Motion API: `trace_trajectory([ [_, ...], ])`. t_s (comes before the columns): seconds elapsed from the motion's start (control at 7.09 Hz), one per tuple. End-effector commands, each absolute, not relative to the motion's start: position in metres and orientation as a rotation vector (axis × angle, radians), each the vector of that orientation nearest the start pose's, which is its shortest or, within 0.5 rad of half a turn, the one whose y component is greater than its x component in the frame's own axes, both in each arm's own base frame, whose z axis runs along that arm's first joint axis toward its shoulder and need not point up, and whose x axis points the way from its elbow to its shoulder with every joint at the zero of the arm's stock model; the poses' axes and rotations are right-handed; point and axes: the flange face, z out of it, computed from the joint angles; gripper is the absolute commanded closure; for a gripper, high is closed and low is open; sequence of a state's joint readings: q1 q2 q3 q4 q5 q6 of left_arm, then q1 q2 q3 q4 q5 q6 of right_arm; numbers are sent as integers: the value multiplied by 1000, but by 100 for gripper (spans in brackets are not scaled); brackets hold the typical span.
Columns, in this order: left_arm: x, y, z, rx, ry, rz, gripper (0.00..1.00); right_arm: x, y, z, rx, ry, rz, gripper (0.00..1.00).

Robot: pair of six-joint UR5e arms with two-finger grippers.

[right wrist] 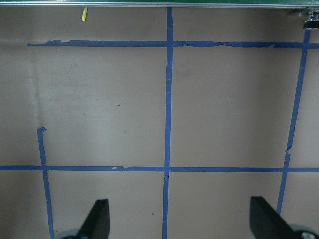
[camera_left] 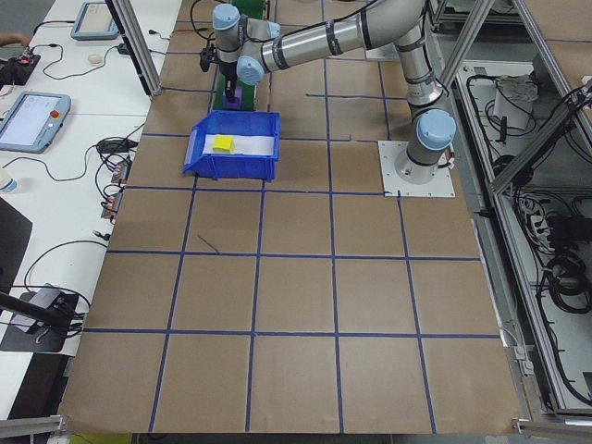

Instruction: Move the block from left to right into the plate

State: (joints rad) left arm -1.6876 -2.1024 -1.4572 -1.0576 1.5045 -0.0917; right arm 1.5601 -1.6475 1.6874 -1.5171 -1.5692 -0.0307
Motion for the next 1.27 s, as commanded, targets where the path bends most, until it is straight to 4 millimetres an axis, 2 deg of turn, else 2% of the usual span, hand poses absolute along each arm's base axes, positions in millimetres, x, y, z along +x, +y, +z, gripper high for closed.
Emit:
trace_trajectory([
  [0.0, -221, -662, 285, 2, 3222, -165, 0, 129, -451, 462, -31, 3135, 147, 0],
  [0.28, -220, -654, 338, 10, 3219, -286, 0, 128, -456, 458, -31, 3131, 146, 0],
  [0.42, -212, -651, 356, 10, 3206, -325, 0, 128, -464, 456, -36, 3133, 73, 0],
  [0.56, -194, -657, 358, -24, 3185, -335, 0, 128, -489, 440, -31, 3121, 40, 0],
  [0.71, -147, -670, 362, -101, 3145, -350, 0, 130, -515, 421, -31, 3103, -1, 0],
  [0.85, -110, -677, 357, -118, 3133, -336, 0, 136, -538, 404, -21, 3046, -58, 0],
  [0.99, -90, -681, 348, -59, 3126, -311, 0, 140, -566, 392, -20, 3017, -97, 0],
  [1.13, -64, -690, 326, -59, 3127, -263, 0, 143, -592, 383, 23, 2983, -107, 0],
])
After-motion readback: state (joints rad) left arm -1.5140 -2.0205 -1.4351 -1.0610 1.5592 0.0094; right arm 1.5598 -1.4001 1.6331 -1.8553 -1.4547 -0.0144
